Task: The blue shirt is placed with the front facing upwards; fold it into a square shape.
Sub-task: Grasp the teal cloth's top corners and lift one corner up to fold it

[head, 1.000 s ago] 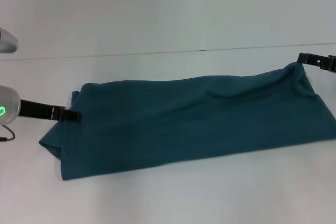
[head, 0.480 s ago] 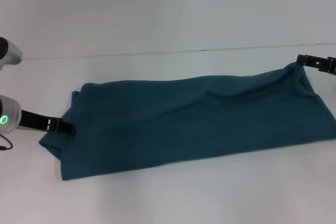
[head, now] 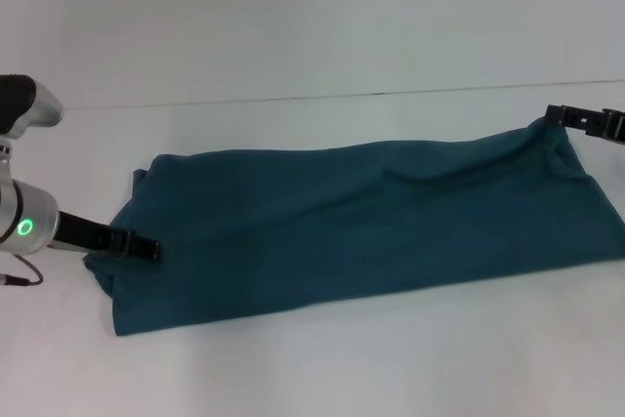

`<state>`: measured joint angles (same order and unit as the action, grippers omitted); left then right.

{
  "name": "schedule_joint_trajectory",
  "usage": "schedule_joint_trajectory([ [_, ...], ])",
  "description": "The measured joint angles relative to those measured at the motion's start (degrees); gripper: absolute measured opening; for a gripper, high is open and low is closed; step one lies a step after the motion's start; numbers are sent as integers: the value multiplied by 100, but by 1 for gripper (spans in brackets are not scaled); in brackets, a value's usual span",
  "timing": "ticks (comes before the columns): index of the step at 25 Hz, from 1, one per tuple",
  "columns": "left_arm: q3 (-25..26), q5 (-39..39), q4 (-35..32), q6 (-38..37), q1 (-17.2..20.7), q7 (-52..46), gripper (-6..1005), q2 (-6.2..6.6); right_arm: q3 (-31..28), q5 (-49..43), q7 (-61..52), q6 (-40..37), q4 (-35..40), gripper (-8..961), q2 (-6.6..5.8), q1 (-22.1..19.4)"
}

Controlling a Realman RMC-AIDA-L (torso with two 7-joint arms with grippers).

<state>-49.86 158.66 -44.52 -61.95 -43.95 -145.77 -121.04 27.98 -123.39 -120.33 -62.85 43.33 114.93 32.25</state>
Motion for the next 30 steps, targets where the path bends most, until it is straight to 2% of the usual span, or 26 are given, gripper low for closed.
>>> schedule_joint_trajectory([
  [8,-12,-404,-85,-251,-8,259,811,-2,23,-3,-47,1,-5,926,-12,-27],
  [16,-29,-390,-37,-234,-7,332,777,5,24,-9,-52,0,-16,925,-1,-65],
  [27,-122,-304,0,-122,30,396,379,-58,13,-9,-62,-113,-18,926,-1,-158],
  [29,-165,-264,1,-60,37,396,150,-71,12,-9,-63,-133,-16,926,-3,-173],
  [30,-214,-248,2,-47,39,384,130,-72,15,-8,-64,-143,-13,926,-3,-180],
])
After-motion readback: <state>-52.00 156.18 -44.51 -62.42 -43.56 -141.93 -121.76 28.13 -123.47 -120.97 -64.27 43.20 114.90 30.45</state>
